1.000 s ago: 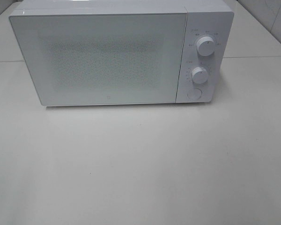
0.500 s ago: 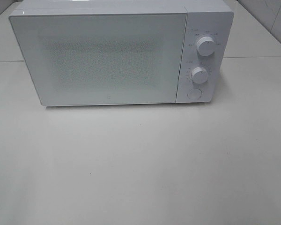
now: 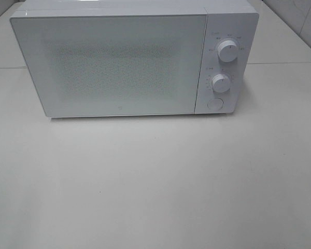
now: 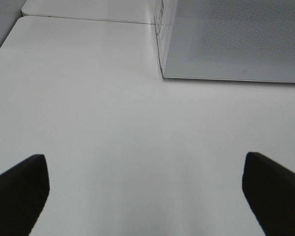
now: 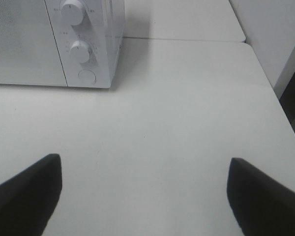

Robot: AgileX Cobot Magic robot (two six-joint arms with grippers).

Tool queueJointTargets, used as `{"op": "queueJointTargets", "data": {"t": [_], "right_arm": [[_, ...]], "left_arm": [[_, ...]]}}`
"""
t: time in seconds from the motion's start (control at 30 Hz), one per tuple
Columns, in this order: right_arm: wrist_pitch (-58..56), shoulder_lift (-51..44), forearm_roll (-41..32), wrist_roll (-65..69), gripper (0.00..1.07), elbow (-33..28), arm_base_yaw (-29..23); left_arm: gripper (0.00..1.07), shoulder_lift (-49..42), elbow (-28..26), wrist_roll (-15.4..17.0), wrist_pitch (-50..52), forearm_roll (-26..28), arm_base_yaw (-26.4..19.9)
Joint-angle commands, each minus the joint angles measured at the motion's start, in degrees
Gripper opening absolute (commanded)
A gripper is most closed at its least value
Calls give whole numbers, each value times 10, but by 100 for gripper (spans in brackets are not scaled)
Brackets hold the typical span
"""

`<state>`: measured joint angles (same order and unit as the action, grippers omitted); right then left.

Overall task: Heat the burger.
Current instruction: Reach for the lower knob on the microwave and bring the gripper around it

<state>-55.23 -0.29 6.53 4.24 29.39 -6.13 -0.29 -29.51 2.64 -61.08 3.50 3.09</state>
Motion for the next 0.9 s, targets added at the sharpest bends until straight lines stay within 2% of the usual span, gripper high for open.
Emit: {"op": "queueJointTargets", "data": {"t": [0.03, 0.3, 0.37, 0.47, 0.9], "right_arm": [[18, -7, 3, -1, 86, 13, 3], [93, 64, 6, -2, 84, 13, 3], [158, 110, 20, -2, 83, 6, 3], [177, 122, 23, -1, 82, 2, 3], [402, 262, 25, 1, 80, -53, 3]], "left_arm": [[100, -8, -1, 3, 0, 1, -1], [100, -8, -1, 3, 0, 1, -1], [100, -8, -1, 3, 0, 1, -1], [100, -8, -1, 3, 0, 1, -1], [100, -8, -1, 3, 0, 1, -1]]}}
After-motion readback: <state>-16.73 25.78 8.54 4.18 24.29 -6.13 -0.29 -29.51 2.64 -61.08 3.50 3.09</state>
